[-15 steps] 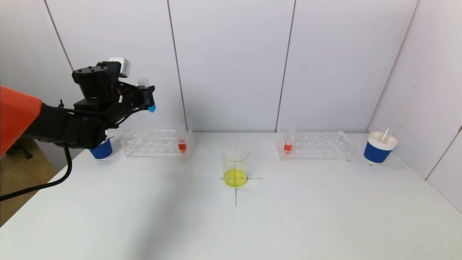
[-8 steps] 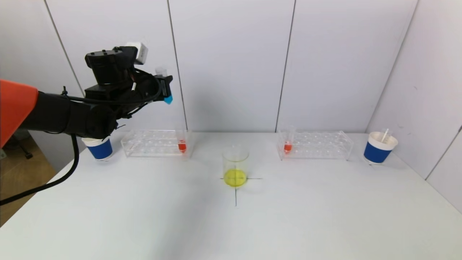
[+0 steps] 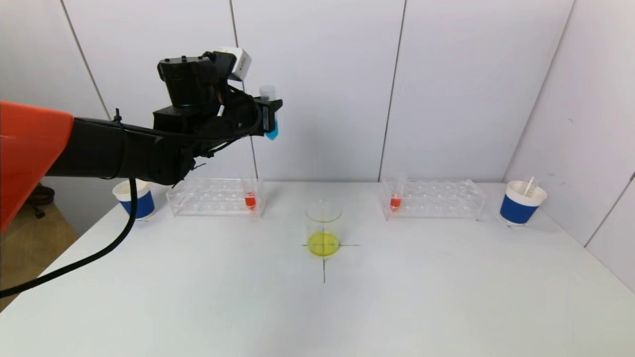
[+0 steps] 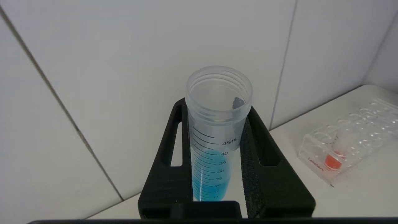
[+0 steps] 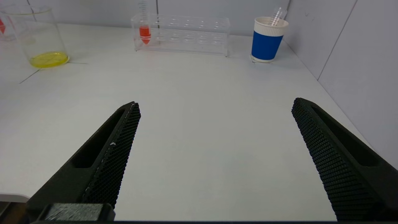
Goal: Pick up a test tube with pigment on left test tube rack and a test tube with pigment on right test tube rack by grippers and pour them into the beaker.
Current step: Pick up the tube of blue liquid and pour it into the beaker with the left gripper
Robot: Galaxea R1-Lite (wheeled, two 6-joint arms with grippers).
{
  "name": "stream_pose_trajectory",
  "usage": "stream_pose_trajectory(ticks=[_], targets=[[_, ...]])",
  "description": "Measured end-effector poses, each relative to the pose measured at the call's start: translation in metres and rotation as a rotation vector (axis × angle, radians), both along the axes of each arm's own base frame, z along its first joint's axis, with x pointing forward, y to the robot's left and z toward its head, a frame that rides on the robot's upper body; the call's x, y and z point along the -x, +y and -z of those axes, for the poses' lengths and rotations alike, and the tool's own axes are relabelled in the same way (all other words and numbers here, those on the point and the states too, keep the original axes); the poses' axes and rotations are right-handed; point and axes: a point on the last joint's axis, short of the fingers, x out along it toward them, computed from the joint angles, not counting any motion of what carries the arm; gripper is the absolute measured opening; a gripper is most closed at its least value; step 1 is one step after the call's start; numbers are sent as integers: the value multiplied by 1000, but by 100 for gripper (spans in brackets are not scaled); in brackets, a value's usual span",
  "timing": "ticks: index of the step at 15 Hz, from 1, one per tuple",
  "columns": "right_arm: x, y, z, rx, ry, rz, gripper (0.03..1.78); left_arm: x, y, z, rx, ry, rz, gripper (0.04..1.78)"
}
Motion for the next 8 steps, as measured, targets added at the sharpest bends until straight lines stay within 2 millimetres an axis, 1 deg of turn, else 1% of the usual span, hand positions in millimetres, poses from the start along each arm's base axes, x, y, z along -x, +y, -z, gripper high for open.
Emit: stream_pose_trajectory(ticks=[3,5,8], targets=[[0,0,0,0,0,0,177,2,-19,3,-11,-5,102,45],[0,0,0,0,0,0,177,1,-24,6,-43,-27,172,45],[0,0,0,0,0,0,177,-4,-32,10,-128,-89,229,45]])
